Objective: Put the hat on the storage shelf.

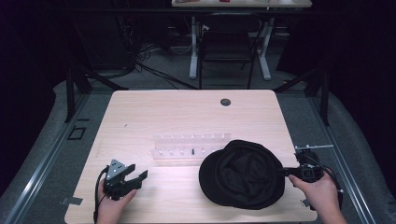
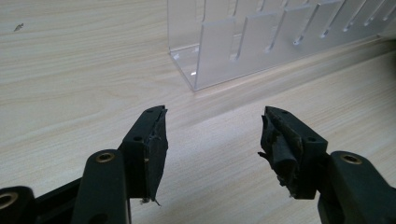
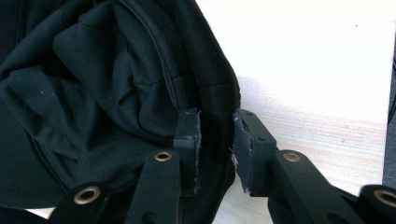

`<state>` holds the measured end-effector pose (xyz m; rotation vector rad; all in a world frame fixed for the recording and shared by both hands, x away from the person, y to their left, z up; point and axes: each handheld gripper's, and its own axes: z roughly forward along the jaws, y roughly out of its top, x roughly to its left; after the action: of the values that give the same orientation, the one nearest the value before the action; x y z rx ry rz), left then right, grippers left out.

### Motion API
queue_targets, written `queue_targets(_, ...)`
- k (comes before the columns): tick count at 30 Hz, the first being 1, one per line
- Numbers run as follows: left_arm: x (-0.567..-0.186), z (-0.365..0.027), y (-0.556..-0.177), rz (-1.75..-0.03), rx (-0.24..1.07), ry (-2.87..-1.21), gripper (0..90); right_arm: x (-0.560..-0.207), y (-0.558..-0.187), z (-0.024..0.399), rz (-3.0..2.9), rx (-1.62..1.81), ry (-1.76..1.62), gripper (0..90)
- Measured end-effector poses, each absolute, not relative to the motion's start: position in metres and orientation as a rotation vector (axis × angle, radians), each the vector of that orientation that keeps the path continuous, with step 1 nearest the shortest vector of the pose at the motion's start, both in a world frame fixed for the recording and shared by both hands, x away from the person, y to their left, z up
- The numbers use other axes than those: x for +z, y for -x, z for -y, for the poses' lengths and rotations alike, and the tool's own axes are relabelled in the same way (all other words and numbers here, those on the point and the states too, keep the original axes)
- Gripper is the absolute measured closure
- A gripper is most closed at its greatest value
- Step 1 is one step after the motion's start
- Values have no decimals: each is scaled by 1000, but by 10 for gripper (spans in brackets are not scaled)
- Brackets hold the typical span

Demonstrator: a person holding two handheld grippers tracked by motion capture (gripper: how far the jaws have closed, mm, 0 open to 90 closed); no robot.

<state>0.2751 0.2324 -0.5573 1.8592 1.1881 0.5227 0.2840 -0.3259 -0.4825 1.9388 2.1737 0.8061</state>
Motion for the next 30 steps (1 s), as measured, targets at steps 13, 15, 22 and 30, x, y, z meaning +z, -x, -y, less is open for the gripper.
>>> queue_targets(13, -557, -233, -275, -1191, 522, -1857, 408, -490, -297, 327, -2242, 778, -1889, 700)
queue_targets(15, -557, -233, -275, -1192, 523, -1858, 408, -492, -298, 328, -2247, 783, -1891, 707)
queue_targets(22, -558, -232, -275, -1191, 523, -1858, 408, -496, -300, 327, -2272, 776, -1894, 764)
queue_targets(30, -557, -233, -275, -1193, 523, -1859, 409, -492, -299, 325, -2290, 790, -1910, 849)
